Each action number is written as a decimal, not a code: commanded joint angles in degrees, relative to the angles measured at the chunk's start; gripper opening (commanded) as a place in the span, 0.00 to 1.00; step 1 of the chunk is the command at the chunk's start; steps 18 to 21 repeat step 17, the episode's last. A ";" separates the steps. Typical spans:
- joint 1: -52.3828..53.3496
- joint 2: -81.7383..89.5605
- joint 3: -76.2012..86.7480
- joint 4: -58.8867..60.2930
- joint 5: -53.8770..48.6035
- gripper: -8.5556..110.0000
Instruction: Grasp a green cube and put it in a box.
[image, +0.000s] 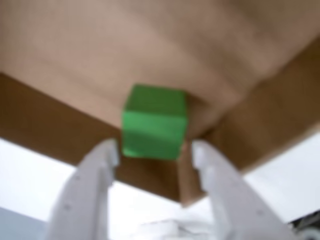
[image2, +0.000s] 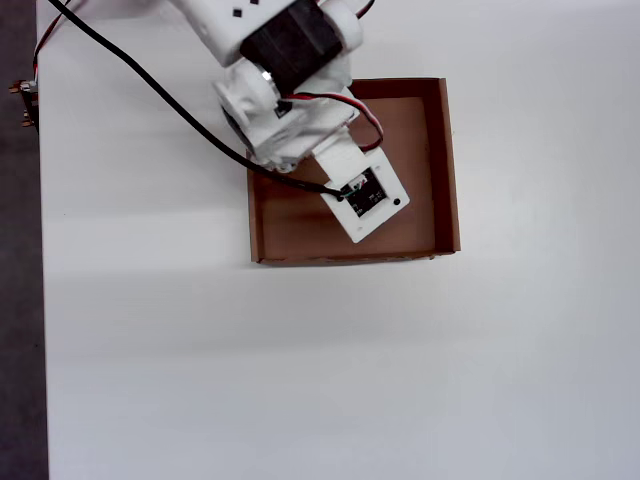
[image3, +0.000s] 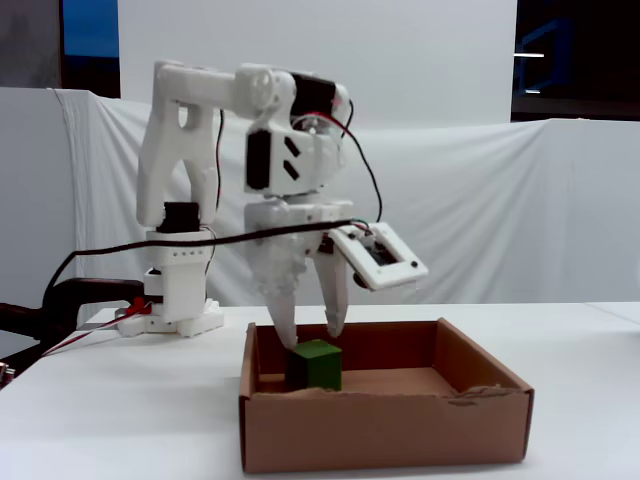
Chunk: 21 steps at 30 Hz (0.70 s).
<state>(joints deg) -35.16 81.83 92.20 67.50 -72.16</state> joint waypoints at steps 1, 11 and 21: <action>2.20 7.82 2.46 0.44 0.62 0.25; 15.03 30.23 18.63 3.43 1.67 0.25; 22.85 43.77 30.50 5.10 4.66 0.25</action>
